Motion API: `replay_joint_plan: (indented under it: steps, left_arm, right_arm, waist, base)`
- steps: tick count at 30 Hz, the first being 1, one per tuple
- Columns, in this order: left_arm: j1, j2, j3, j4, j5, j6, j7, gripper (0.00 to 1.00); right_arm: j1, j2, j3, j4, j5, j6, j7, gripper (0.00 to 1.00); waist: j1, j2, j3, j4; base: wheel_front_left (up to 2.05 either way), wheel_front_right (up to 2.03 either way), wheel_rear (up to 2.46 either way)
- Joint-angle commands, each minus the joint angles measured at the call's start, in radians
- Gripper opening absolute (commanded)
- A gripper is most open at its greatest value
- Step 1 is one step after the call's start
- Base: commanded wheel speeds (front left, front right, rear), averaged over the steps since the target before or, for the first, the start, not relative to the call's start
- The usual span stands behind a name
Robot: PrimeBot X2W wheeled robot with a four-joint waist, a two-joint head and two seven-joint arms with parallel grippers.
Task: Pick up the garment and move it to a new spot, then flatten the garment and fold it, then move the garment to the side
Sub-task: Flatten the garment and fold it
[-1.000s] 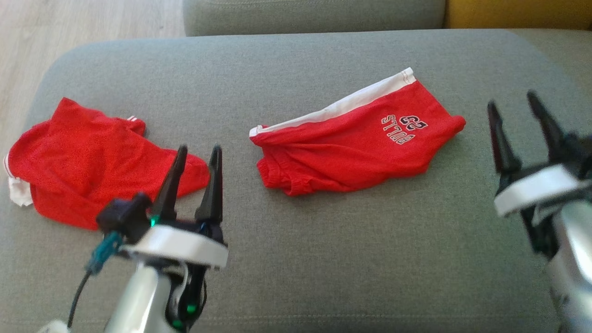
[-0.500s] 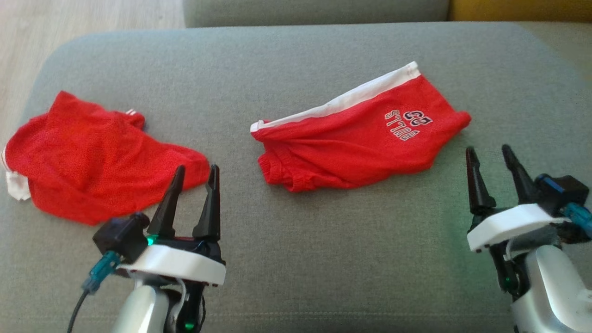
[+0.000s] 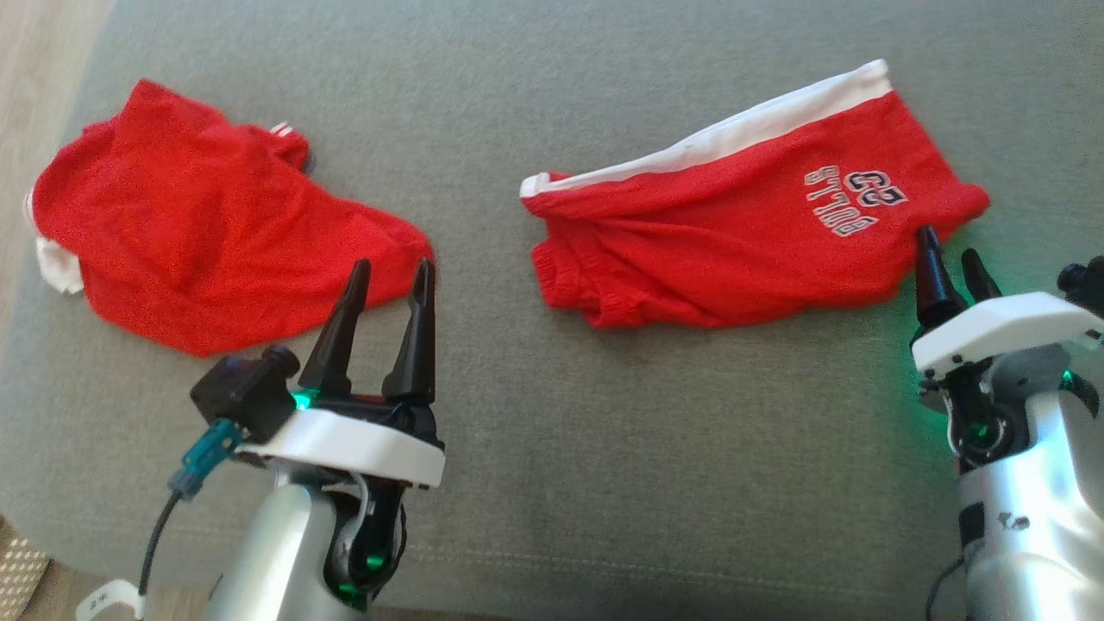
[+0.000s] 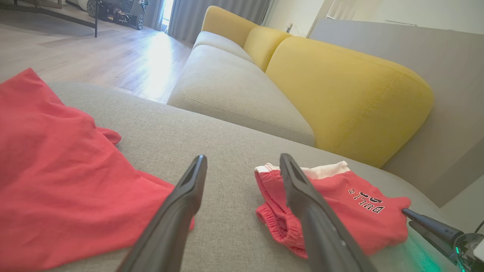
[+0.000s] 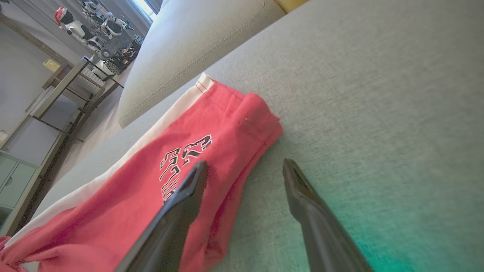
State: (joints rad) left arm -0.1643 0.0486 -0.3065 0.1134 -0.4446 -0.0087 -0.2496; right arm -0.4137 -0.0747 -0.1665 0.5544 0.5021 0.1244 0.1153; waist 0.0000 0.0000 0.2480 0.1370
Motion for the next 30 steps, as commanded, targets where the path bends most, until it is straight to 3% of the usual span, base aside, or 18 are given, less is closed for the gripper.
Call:
replay_joint_plan:
  steps: [1,8,16,17,18,20,30]
  left_arm:
    - [-0.049,0.002,0.026,-0.029,-0.008,0.001,-0.012,1.00]
    - [-0.074,0.002,0.005,-0.027,-0.019,0.002,-0.012,1.00]
    - [-0.084,0.002,-0.014,-0.033,-0.030,0.010,-0.012,1.00]
    - [-0.085,0.002,-0.016,-0.033,-0.031,0.011,-0.012,1.00]
    - [-0.085,0.002,-0.016,-0.033,-0.031,0.011,-0.012,1.00]
    - [-0.086,0.002,-0.019,-0.031,-0.033,0.012,-0.012,1.00]
    - [-0.081,0.002,-0.011,-0.017,-0.030,0.013,-0.012,1.00]
  right_arm:
    - [-0.049,0.009,0.002,-0.006,0.013,0.006,0.023,1.00]
    - [-0.134,0.011,-0.073,0.111,0.011,0.006,0.113,1.00]
    - [-0.194,0.014,-0.089,0.190,-0.024,0.006,0.130,0.98]
    - [-0.200,0.014,-0.090,0.196,-0.027,0.006,0.128,0.63]
    - [-0.200,0.014,-0.090,0.196,-0.027,0.006,0.128,0.63]
    - [-0.209,0.015,-0.085,0.207,-0.030,0.006,0.124,0.03]
    - [-0.221,-0.002,-0.087,0.204,-0.053,0.006,-0.030,0.00]
  waist:
    - [0.0000,0.0000,0.035,0.033]
    - [0.0000,0.0000,0.056,0.065]
    - [0.0000,0.0000,0.069,0.082]
    - [0.0000,0.0000,0.071,0.084]
    - [0.0000,0.0000,0.071,0.084]
    - [0.0000,0.0000,0.073,0.086]
    - [0.0000,0.0000,0.041,0.059]
  base:
    - [0.00,0.00,0.00]
    - [0.00,0.00,0.00]
    - [0.00,0.00,0.00]
    - [0.00,0.00,0.00]
    - [0.00,0.00,0.00]
    - [0.00,0.00,0.00]
    - [0.00,0.00,0.00]
